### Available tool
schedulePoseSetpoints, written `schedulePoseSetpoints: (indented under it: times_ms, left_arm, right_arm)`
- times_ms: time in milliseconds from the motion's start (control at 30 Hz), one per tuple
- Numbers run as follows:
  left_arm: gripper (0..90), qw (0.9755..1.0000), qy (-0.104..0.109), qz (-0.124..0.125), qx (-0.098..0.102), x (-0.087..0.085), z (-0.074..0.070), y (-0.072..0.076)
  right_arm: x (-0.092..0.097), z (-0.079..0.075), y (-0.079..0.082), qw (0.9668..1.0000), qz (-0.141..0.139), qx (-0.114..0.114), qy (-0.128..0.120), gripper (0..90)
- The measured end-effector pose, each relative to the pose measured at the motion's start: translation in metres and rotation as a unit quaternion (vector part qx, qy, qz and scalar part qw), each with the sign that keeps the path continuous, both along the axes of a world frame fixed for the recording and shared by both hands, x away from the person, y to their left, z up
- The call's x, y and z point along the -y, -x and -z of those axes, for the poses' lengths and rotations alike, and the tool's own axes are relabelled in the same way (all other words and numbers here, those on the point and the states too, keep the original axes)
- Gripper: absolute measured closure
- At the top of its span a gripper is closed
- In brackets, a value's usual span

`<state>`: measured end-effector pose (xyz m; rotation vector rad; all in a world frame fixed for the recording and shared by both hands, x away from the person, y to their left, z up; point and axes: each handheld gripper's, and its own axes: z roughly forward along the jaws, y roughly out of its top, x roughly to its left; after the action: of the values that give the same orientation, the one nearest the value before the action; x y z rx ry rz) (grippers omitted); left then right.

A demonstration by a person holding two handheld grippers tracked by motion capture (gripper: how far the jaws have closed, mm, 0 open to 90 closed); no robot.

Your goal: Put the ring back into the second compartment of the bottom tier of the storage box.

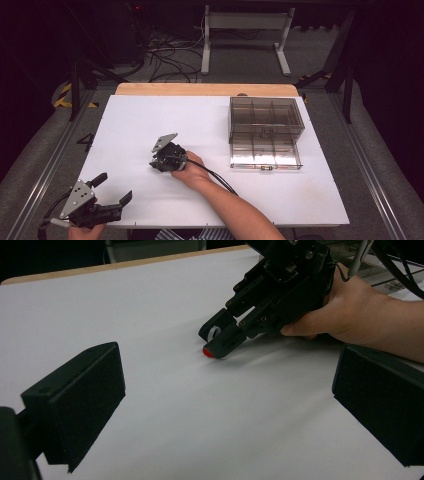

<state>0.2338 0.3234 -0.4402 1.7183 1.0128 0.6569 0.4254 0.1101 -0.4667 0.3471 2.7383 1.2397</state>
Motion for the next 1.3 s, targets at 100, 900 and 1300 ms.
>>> schedulePoseSetpoints:
  times_ms: [100, 900, 1300]
  left_arm:
    - [1.4, 1.0000, -0.001, 0.003, -0.001, 0.000, 0.000, -0.001]
    - [1.4, 0.9996, -0.003, 0.029, 0.000, 0.013, -0.002, -0.019]
    - [1.4, 0.9991, -0.003, 0.043, 0.000, 0.020, -0.002, -0.027]
  right_arm:
    - [0.002, -0.003, 0.001, 1.0000, 0.003, 0.002, 0.000, 73.9]
    - [0.043, -0.035, 0.011, 0.9996, 0.016, 0.011, -0.020, 75.3]
    - [0.074, -0.045, 0.012, 0.9988, 0.038, 0.017, -0.026, 75.2]
